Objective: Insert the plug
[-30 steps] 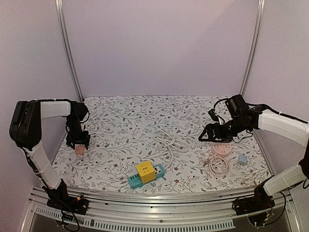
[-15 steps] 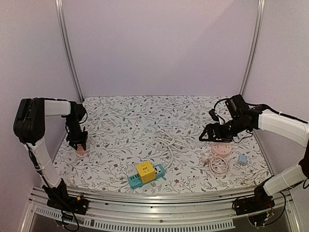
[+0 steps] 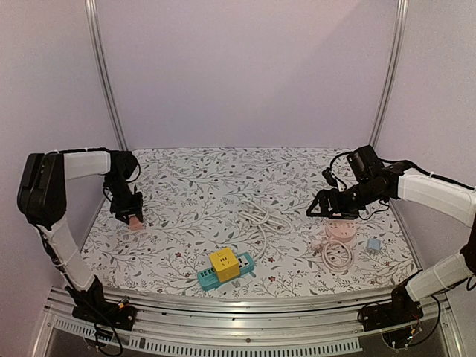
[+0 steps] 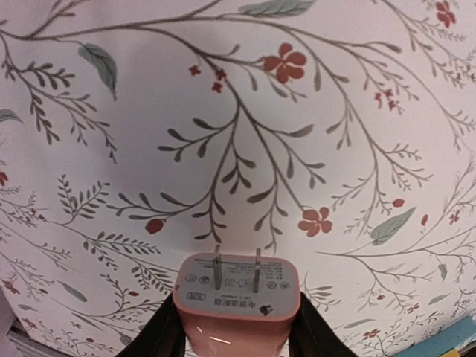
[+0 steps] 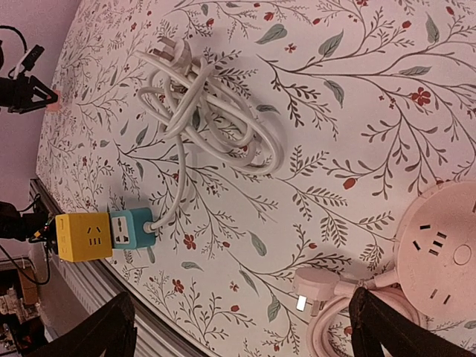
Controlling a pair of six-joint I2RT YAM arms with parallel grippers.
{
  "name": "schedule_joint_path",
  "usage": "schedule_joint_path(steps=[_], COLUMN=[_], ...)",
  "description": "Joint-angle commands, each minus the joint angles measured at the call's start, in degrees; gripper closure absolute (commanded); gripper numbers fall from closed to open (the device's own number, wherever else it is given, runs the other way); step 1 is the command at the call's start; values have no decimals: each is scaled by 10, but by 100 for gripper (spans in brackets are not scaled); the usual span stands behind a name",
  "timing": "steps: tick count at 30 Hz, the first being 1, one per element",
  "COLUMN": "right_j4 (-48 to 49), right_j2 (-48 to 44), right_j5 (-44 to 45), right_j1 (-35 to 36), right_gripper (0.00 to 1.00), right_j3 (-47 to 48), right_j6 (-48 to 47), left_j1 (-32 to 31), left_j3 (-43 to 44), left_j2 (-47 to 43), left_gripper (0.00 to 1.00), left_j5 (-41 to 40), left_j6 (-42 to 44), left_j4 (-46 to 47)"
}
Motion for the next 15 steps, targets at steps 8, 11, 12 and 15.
schedule_joint_path(steps=[8, 11, 12, 15], right_j4=[19, 31, 35, 49], right_j2=[-16, -23, -25, -34], right_j5=[-3, 0, 2, 7], right_j1=[-2, -3, -2, -2], right_gripper=[1, 1, 1, 1], right_j3=[16, 24, 26, 34], right_j6=[25, 33, 36, 49], left_j1=[-143, -187, -204, -249], left_j3=[52, 58, 60, 62], left_j2=[-74, -82, -83, -82], left_gripper=[79, 92, 97, 100], left_j5=[136, 147, 140, 126], left_j6=[-194, -284, -311, -388], left_j4=[123, 193, 215, 288])
